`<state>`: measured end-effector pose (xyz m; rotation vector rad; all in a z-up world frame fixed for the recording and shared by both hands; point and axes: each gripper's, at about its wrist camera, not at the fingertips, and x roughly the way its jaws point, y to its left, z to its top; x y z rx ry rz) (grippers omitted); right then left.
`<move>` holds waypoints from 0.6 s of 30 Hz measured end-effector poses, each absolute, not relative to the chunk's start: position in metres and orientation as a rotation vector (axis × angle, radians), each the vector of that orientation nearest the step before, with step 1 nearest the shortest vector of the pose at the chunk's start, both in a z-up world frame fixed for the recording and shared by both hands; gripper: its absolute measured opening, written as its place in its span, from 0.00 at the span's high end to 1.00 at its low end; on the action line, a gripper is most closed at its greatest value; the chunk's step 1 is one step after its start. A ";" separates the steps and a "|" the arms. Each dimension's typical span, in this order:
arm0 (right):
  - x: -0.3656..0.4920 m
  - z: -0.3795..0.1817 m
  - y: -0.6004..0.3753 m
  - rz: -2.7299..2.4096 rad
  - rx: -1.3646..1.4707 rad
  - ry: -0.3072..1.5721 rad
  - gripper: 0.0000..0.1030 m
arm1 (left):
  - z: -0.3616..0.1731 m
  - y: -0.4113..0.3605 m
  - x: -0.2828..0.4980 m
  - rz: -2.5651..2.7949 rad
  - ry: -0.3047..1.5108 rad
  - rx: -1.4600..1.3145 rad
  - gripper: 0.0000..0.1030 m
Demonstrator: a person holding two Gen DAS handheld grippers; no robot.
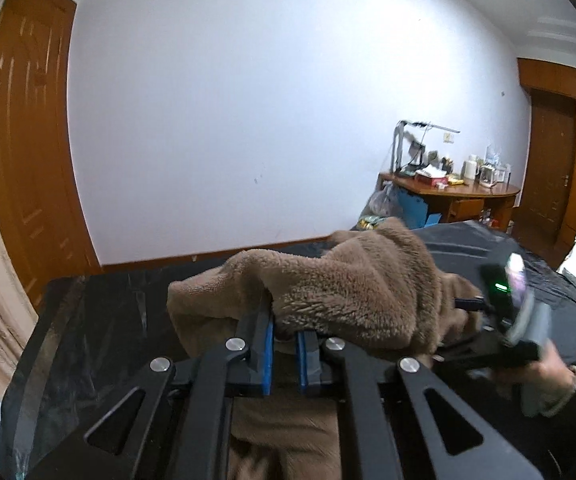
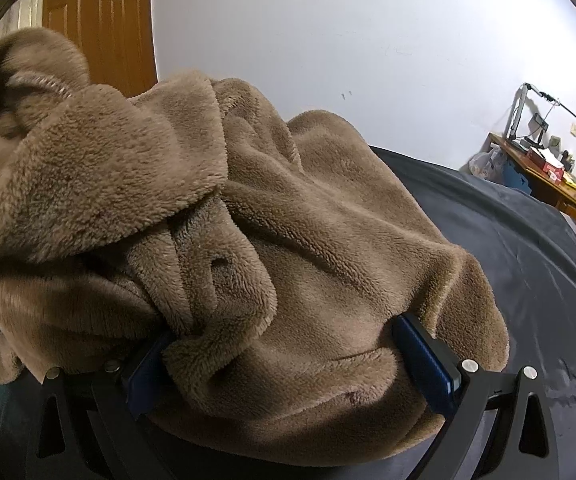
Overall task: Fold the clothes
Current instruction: 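Grasp a fold of the brown fleece with the left gripper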
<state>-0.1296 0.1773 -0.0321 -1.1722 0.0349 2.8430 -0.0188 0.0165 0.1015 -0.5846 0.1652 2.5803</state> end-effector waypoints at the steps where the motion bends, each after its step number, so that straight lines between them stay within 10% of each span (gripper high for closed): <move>1: -0.128 -0.032 0.177 2.849 -1.167 0.043 0.00 | 0.100 0.018 -0.009 2.582 0.184 -0.581 0.90; 15: -0.107 0.001 0.196 2.917 -0.981 0.336 0.00 | 0.060 0.023 0.037 2.749 0.434 -0.624 0.85; 18: -0.108 0.000 0.203 2.911 -0.971 0.389 0.00 | 0.057 0.031 0.037 2.818 0.561 -0.571 0.53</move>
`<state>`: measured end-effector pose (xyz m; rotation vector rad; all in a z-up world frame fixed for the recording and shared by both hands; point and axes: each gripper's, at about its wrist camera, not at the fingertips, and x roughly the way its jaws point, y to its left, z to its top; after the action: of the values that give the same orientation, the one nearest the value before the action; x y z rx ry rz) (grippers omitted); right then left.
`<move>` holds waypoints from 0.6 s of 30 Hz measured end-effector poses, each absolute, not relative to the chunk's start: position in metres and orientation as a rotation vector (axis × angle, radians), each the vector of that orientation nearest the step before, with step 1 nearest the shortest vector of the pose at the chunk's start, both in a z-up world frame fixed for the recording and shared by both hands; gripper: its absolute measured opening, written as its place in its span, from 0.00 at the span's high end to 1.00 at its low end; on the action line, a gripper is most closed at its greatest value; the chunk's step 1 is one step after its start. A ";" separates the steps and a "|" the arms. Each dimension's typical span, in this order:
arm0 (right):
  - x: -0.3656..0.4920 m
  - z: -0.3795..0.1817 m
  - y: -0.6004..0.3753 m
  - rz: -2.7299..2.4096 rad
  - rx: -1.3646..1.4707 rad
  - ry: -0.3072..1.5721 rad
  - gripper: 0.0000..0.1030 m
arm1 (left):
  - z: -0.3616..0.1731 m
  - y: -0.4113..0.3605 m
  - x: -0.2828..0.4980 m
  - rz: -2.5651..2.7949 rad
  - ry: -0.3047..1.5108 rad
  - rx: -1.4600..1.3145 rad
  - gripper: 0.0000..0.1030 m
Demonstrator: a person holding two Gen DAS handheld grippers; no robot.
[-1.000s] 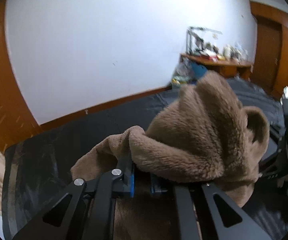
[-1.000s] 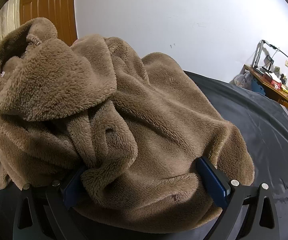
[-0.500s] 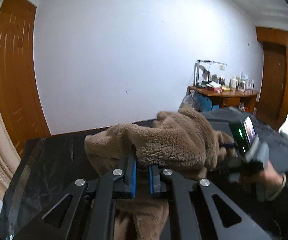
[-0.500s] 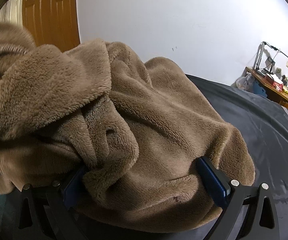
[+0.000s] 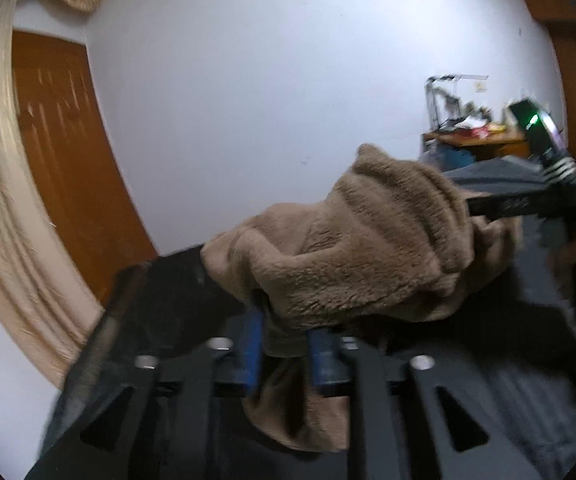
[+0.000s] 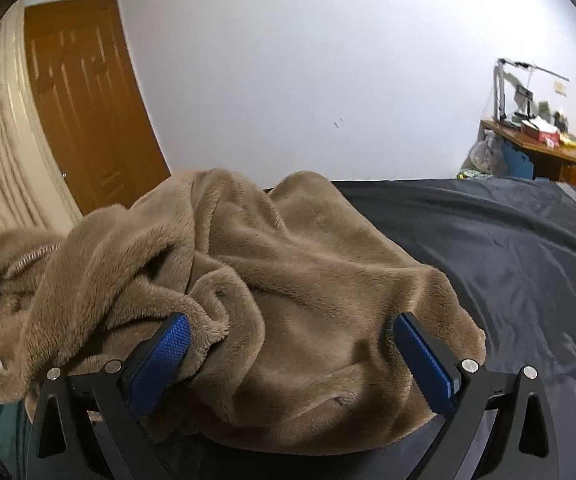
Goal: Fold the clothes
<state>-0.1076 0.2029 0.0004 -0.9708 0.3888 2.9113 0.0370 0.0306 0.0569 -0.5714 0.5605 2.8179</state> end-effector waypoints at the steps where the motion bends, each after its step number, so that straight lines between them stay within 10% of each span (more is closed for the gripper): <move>1: -0.109 -0.001 0.203 2.906 -0.978 0.390 0.00 | 0.056 0.034 0.037 2.841 0.611 -0.536 0.40; 13: -0.099 -0.010 0.200 2.897 -0.987 0.372 0.00 | 0.057 0.078 0.036 2.699 1.098 -0.232 0.34; 15: -0.101 -0.011 0.202 2.897 -0.989 0.371 0.00 | 0.056 0.083 0.032 2.632 1.083 -0.285 0.39; 18: -0.098 -0.011 0.202 2.899 -0.980 0.359 0.00 | 0.054 0.084 0.027 2.563 1.013 -0.386 0.73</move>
<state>-0.0982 0.2022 -0.0112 -0.9804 0.3592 2.8989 0.0273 0.0836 0.0538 -0.3859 1.0127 2.5633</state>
